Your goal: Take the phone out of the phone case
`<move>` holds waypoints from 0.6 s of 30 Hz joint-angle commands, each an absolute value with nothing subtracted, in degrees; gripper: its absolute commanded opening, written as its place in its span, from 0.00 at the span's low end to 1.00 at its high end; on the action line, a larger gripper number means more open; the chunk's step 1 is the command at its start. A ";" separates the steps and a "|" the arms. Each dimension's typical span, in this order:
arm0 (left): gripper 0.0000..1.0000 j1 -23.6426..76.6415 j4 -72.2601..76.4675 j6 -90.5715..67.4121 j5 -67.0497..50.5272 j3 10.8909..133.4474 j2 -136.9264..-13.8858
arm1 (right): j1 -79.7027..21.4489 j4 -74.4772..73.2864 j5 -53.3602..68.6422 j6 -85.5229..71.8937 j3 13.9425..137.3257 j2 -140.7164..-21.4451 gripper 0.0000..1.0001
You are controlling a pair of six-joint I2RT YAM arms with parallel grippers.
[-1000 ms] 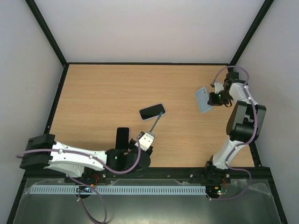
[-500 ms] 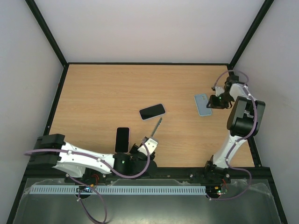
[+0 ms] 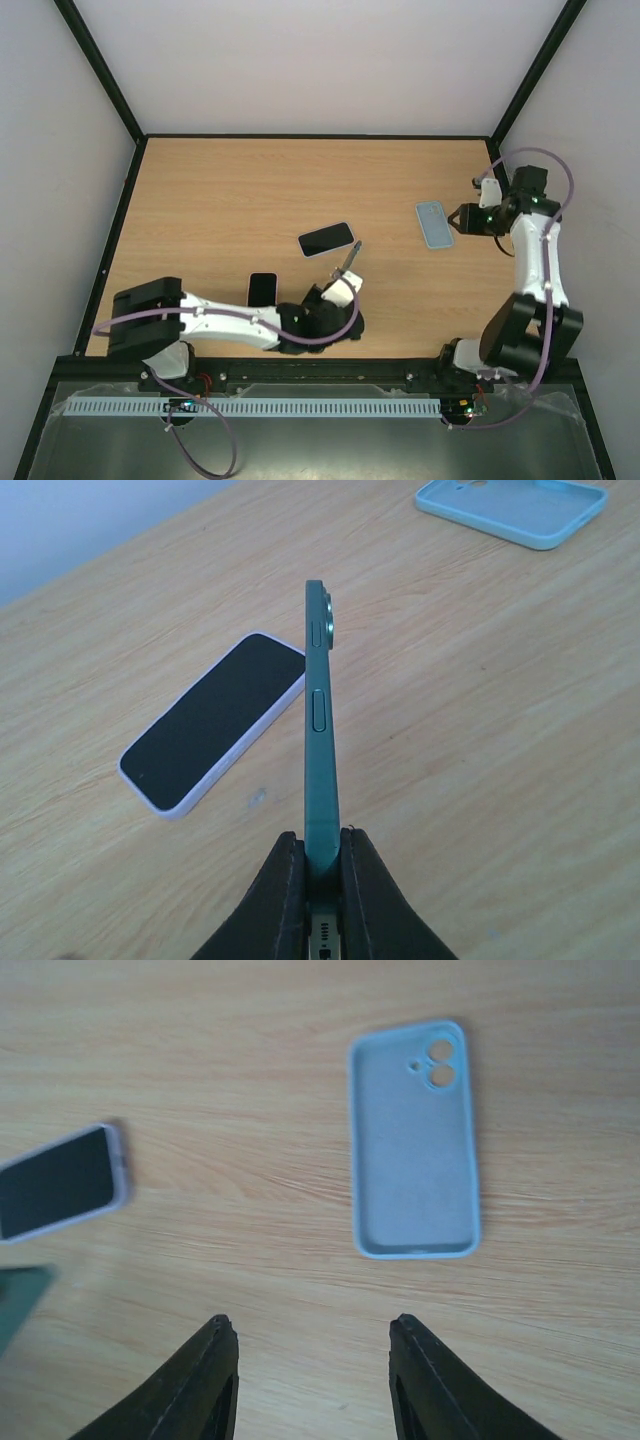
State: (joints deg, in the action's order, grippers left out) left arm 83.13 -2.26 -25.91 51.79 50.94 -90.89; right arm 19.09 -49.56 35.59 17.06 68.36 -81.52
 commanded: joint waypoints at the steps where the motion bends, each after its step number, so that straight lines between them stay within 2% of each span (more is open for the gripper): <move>1: 0.03 77.20 9.14 -20.20 44.88 53.32 -94.51 | 18.96 -51.26 44.20 9.80 64.79 -71.06 0.40; 6: 0.03 73.43 13.45 -15.94 43.00 59.10 -102.58 | 18.98 -37.43 48.51 -5.12 56.14 -57.85 0.42; 9: 0.02 72.10 12.73 -14.48 42.89 63.15 -107.24 | 19.03 -31.26 47.32 -8.33 52.00 -51.86 0.44; 13: 0.02 71.40 9.66 -15.12 48.28 67.20 -112.25 | 18.98 -25.82 42.24 -8.96 47.97 -49.22 0.39; 18: 0.03 70.48 8.18 -19.95 51.75 64.87 -113.36 | 19.03 -21.03 36.11 -11.13 43.66 -48.97 0.33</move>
